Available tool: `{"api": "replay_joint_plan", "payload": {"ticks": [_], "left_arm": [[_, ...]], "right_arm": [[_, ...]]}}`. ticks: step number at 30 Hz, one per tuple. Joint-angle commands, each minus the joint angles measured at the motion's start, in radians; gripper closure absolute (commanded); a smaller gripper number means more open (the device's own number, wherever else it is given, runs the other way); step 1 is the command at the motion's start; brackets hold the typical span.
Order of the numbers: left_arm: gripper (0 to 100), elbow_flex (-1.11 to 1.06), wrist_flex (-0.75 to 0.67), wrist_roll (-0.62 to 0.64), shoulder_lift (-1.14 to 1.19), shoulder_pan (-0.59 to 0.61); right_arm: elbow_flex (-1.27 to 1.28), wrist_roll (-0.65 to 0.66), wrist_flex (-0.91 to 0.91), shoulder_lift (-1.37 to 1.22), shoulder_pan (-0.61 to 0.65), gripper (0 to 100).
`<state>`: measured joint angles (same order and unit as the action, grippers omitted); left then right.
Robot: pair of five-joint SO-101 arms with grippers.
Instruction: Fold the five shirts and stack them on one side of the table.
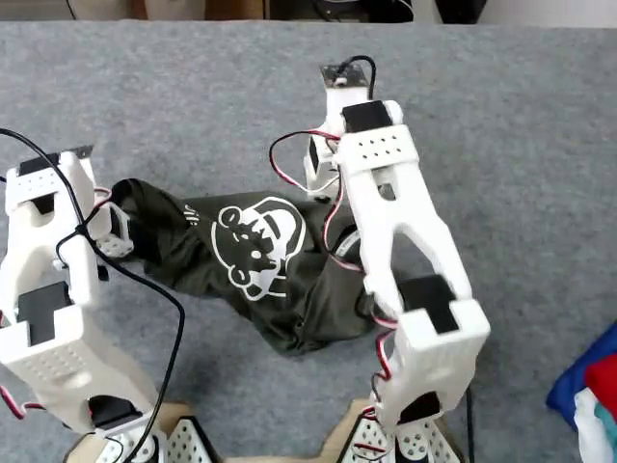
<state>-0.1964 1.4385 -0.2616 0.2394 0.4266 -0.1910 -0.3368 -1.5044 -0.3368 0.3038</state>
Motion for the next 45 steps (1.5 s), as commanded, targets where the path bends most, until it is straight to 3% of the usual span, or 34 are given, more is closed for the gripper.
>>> {"api": "replay_joint_plan", "payload": {"ticks": [1, 8, 12, 14, 18, 21, 28, 35, 45], "left_arm": [[68, -0.04, 0.015, -0.012, -0.008, -0.006], [68, -0.127, 0.021, -0.012, -0.016, 0.002], [68, -0.121, 0.021, -0.012, -0.016, 0.064], [68, -0.12, 0.02, -0.012, -0.016, 0.103], [71, -0.109, 0.021, -0.014, -0.016, 0.155], [78, -0.086, 0.023, -0.035, -0.016, 0.155], [89, 0.094, 0.127, -0.091, -0.016, 0.149], [92, 0.333, 0.21, -0.084, -0.015, 0.13], [92, 0.473, 0.232, 0.015, -0.013, -0.011]], "right_arm": [[-0.03, -0.008, 0.011, -0.085, -0.013, 79.6], [-0.174, -0.008, 0.006, -0.338, -0.038, 79.7], [-0.282, -0.002, -0.035, -0.435, -0.079, 79.7], [-0.34, 0.0, -0.091, -0.47, -0.085, 82.9], [-0.464, 0.0, -0.189, -0.535, -0.085, 99.6], [-0.578, 0.002, -0.233, -0.561, -0.094, 98.8], [-0.961, 0.037, -0.279, -0.549, -0.128, 99.3], [-1.299, 0.161, -0.278, -0.427, -0.102, 99.3], [-1.417, 0.256, -0.282, -0.263, -0.101, 99.3]]}}
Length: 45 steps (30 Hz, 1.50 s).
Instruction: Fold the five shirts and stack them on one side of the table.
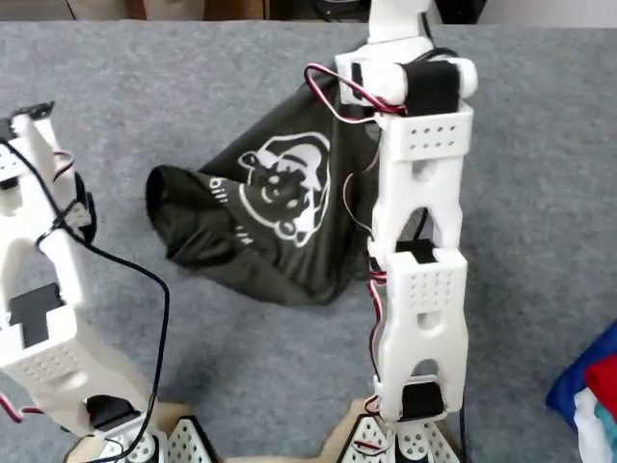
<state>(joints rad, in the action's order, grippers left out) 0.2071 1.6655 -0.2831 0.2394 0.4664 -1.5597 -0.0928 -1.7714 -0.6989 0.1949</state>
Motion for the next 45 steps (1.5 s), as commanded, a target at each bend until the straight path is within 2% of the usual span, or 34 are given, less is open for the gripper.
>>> {"api": "replay_joint_plan", "payload": {"ticks": [1, 6, 15, 20, 24, 28, 32, 38, 45], "left_arm": [[92, 0.08, 0.002, 0.052, -0.01, -0.074], [92, 0.143, -0.008, 0.135, -0.007, -0.213], [92, 0.087, -0.244, 0.341, 0.084, -0.414], [92, 0.078, -0.275, 0.413, 0.189, -0.509], [92, 0.048, -0.192, 0.379, 0.28, -0.549], [92, 0.02, -0.104, 0.264, 0.386, -0.531], [92, 0.0, -0.06, 0.215, 0.499, -0.512], [92, -0.012, 0.008, 0.203, 0.553, -0.445], [92, -0.08, 0.094, 0.023, 0.542, -0.342]], "right_arm": [[-0.044, 0.012, -0.015, 0.11, 0.008, 99.3], [0.099, 0.032, -0.015, 0.147, 0.008, 99.3], [0.455, 0.032, -0.012, 0.194, 0.004, 99.3], [0.544, 0.034, -0.011, 0.191, 0.002, 99.3], [0.555, 0.034, -0.009, 0.191, -0.021, 99.3], [0.55, 0.034, -0.008, 0.191, -0.061, 99.3], [0.555, 0.035, 0.008, 0.189, -0.093, 99.3], [0.553, 0.081, 0.015, 0.189, -0.093, 99.3], [0.555, 0.11, 0.071, 0.189, -0.094, 99.3]]}}
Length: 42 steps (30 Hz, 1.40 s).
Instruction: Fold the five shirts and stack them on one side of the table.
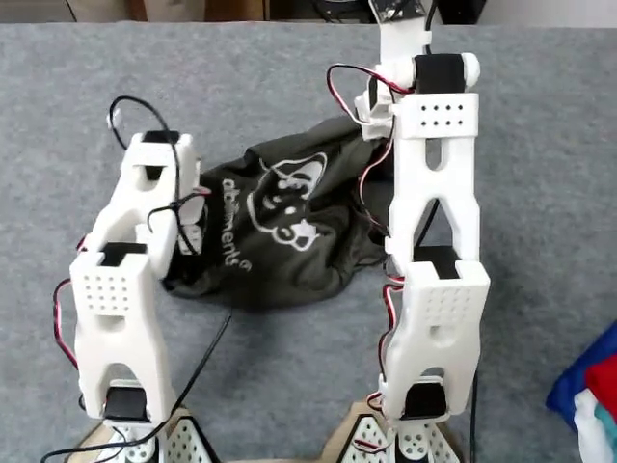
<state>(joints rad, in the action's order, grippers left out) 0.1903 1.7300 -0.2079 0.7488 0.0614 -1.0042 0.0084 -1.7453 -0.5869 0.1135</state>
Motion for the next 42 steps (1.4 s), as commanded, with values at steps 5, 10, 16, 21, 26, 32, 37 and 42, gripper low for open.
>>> {"api": "replay_joint_plan", "payload": {"ticks": [5, 10, 16, 21, 26, 32, 37, 42], "left_arm": [[92, -0.127, 0.029, -0.109, -0.024, 0.127], [92, -0.249, 0.029, -0.15, -0.183, 0.15], [92, -0.405, 0.029, -0.199, -0.463, 0.143], [92, -0.442, 0.029, -0.21, -0.671, 0.149], [92, -0.393, 0.029, -0.203, -0.806, 0.152], [91, -0.126, 0.006, 0.069, -0.797, 0.218], [80, 0.077, -0.052, 0.212, -0.601, 0.224], [75, 0.316, -0.066, 0.236, -0.308, 0.224]], "right_arm": [[-0.001, 0.009, 0.166, 0.077, -0.013, 99.3], [0.001, 0.005, 0.264, 0.076, -0.008, 99.3], [-0.001, 0.023, 0.29, 0.077, -0.008, 98.9], [-0.005, 0.083, 0.267, 0.081, 0.008, 86.6], [-0.053, 0.222, 0.167, 0.088, 0.053, 68.3], [-0.248, 0.242, 0.038, 0.104, 0.068, 65.3], [-0.265, 0.241, 0.021, 0.102, 0.064, 65.3], [-0.145, 0.18, 0.028, 0.102, 0.065, 65.3]]}}
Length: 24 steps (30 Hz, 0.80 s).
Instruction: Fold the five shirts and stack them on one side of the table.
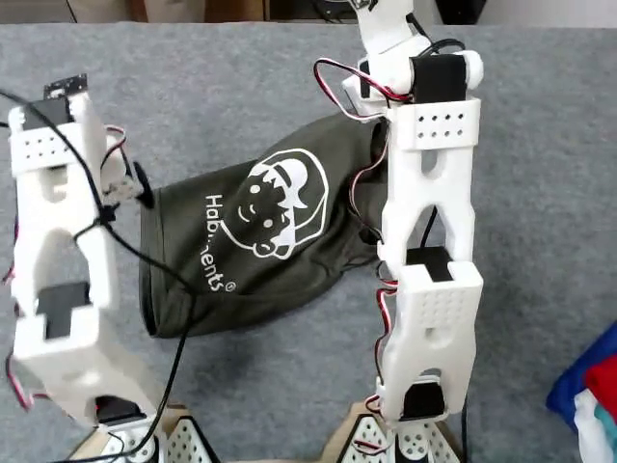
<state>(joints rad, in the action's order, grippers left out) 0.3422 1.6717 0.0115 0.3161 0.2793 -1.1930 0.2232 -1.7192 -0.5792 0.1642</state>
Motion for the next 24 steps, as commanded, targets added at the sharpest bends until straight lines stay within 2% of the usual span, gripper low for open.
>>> {"api": "replay_joint_plan", "payload": {"ticks": [1, 5, 8, 12, 15, 20, 24], "left_arm": [[75, 0.212, -0.003, 0.017, 0.185, 0.0], [75, 0.387, 0.091, 0.017, 0.395, -0.066], [75, 0.376, 0.089, 0.014, 0.49, -0.13], [75, 0.282, 0.089, 0.011, 0.515, -0.181], [75, 0.218, 0.089, 0.009, 0.507, -0.18], [75, 0.037, 0.089, -0.074, 0.493, -0.158], [84, -0.075, 0.089, -0.147, 0.478, -0.153]], "right_arm": [[0.077, -0.051, 0.003, 0.094, 0.018, 65.3], [0.231, -0.103, 0.003, 0.093, 0.053, 65.5], [0.341, -0.13, 0.002, 0.067, 0.104, 70.6], [0.426, -0.199, -0.003, -0.008, 0.137, 83.8], [0.447, -0.203, -0.034, -0.071, 0.142, 90.9], [0.519, -0.201, -0.068, -0.133, 0.14, 93.6], [0.615, -0.199, -0.068, -0.134, 0.151, 94.5]]}}
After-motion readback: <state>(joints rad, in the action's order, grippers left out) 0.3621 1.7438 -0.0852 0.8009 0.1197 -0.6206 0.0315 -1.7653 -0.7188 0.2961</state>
